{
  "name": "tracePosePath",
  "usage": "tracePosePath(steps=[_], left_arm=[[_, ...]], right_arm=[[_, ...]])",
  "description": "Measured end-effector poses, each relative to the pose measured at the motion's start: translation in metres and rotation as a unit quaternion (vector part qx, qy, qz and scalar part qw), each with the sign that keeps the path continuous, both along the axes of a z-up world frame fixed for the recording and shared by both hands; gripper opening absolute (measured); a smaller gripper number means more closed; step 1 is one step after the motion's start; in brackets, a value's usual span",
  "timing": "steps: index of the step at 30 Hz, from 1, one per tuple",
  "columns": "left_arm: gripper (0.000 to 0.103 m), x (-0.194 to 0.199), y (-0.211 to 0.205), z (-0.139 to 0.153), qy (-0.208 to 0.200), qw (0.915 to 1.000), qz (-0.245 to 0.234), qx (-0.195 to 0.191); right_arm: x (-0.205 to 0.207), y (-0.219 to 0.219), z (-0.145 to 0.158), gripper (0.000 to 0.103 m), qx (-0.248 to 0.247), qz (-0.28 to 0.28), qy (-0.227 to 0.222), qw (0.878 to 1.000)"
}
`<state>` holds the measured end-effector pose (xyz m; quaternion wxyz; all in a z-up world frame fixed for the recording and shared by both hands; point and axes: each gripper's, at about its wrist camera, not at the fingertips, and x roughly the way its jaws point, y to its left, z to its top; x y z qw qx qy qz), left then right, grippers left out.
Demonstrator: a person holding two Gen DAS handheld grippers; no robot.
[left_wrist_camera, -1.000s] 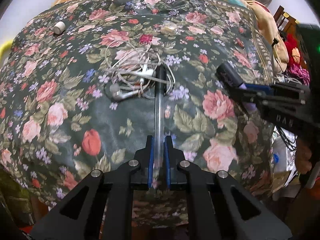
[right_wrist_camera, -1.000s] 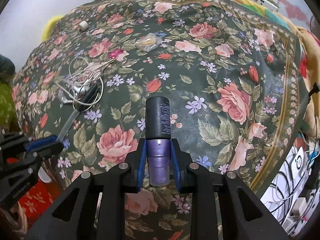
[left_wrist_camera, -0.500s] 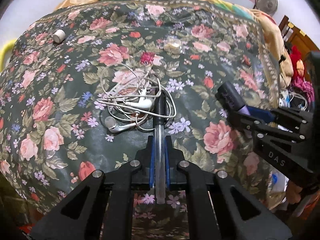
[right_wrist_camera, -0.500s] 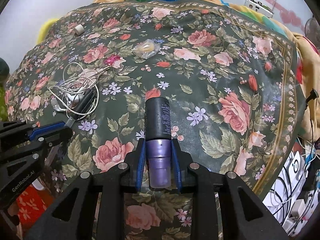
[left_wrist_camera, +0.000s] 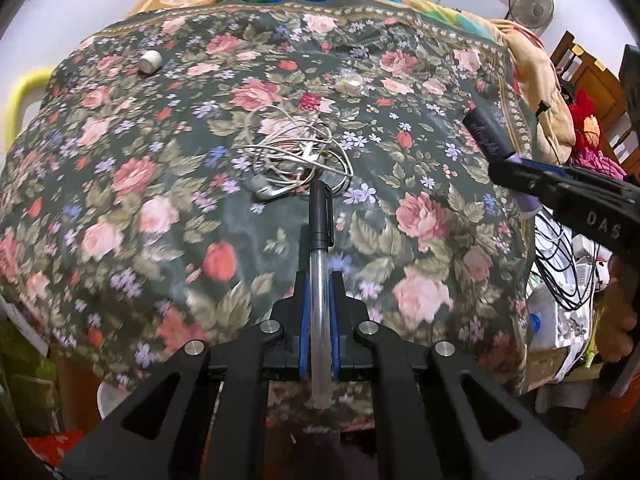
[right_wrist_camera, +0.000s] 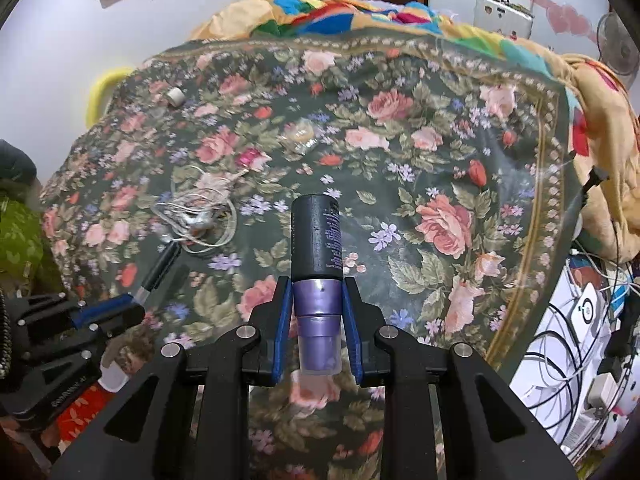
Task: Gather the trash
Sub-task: 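Carry the pen and purple-capped bottle with both tools down to the white bin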
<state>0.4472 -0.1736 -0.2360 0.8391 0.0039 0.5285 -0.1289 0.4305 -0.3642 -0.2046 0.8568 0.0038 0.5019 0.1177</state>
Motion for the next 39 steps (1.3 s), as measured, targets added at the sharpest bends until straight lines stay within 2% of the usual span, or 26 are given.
tracePosePath(steps=[6, 12, 22, 30, 39], left_arm=[[0.007, -0.024, 0.027, 0.04, -0.037, 0.999, 0.025, -0.007], [0.007, -0.058, 0.063, 0.09, -0.089, 0.9945, 0.053, -0.017], [0.007, -0.141, 0.137, 0.157, -0.169, 0.9801, 0.105, -0.003], [0.007, -0.212, 0.209, 0.175, -0.201, 0.9664, 0.161, 0.004], [0.007, -0.269, 0.292, 0.153, -0.182, 0.9543, 0.237, 0.004]], right_arm=[[-0.022, 0.016, 0.037, 0.022, -0.005, 0.014, -0.031, 0.999], [-0.047, 0.039, 0.084, 0.022, -0.011, 0.031, -0.075, 0.997], [-0.098, 0.103, 0.14, 0.022, -0.001, 0.075, -0.126, 0.989], [-0.149, 0.181, 0.158, 0.022, 0.009, 0.143, -0.148, 0.979], [-0.193, 0.278, 0.138, 0.022, 0.022, 0.231, -0.123, 0.965]])
